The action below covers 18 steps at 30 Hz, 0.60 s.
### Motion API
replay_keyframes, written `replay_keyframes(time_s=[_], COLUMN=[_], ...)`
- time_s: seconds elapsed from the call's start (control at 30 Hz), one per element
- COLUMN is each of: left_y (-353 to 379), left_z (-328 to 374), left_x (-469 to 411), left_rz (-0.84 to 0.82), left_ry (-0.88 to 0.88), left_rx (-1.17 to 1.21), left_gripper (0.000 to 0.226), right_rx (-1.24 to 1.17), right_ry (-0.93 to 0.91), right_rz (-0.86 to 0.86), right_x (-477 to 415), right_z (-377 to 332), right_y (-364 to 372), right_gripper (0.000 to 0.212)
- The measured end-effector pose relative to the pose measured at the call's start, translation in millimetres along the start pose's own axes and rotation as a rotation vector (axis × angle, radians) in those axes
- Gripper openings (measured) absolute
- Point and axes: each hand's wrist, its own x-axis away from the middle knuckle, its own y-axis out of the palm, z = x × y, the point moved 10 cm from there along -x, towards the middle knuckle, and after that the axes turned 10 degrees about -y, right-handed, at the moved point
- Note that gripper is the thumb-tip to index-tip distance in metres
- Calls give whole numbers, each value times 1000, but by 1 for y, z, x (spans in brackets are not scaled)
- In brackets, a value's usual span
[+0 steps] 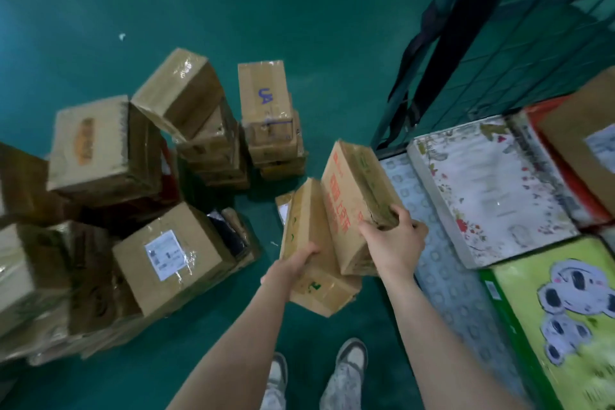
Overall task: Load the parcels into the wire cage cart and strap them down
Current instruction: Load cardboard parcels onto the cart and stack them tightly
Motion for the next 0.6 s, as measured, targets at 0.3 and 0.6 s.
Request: replay_keyframes(time_s=[0.3,0.6], left_y=[-37,40], left_z=[16,0], left_x=[132,310], left_rz=[49,-161], left_ry=[208,345], left_rx=[-179,-344], left_gripper=[130,94], right_rx=[-215,-304], right_ry=[129,225], right_rz=[160,398], right_x=[85,154], right_z=[-30,-1], right_y=[-85,-208], right_gripper=[67,67])
